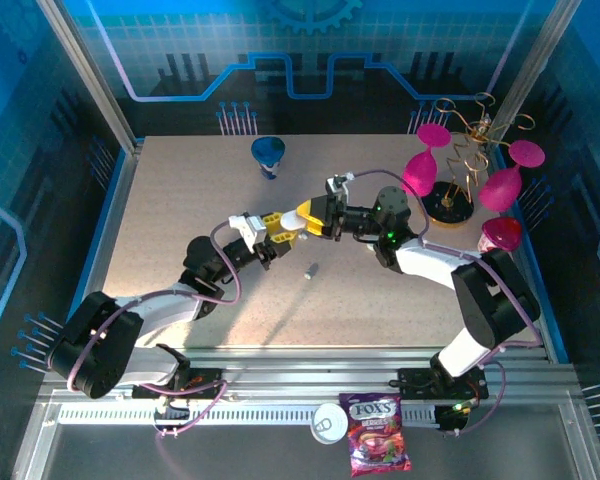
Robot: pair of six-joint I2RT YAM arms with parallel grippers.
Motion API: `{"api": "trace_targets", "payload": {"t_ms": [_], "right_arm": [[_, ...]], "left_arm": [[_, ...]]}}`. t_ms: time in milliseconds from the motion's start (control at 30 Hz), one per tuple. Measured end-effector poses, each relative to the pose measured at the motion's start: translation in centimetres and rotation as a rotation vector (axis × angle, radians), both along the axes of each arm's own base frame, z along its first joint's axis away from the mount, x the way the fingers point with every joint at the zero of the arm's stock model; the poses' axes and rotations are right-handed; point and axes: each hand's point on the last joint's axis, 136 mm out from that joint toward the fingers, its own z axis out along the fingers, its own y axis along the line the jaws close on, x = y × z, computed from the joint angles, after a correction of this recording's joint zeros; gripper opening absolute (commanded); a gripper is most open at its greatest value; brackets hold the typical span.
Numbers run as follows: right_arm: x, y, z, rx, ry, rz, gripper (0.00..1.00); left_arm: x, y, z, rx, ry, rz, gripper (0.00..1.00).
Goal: Insert the wireless bluetooth earbuds into the charging case
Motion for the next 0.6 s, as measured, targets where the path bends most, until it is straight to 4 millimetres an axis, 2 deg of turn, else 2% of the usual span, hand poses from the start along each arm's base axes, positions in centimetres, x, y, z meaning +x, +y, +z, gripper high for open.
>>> {"api": "trace_targets", "payload": {"t_ms": [67,267,433,567,600], "right_arm": [[-0.1,0.2,-0.1,0.001,0.008,0.006,0.42],[-0.1,0.3,-0.3,0.002,0.028,0.006,0.27],[0.0,0.1,-0.4,-0.001,0.034,0.002,0.22],[0.1,0.1,-1.0,-0.020,0.023,-0.004,0.20],[0.3,-0.1,-1.2,-0.029,0.019,-0.010,0.20]], "left_arm": [[0.2,0.2,0.0,0.001,-0.004,0.018,0.27],[0.6,0.3,0.1,0.005,-0.015,0.042,0.28],[0.7,0.3,-0.1,0.010,-0.010,0.043,0.38],[0.8,0.3,-0.4,0.023,-0.005,0.051,0.81],[0.9,0.3,-0.5,0.027,-0.004,0.054,0.87]]}}
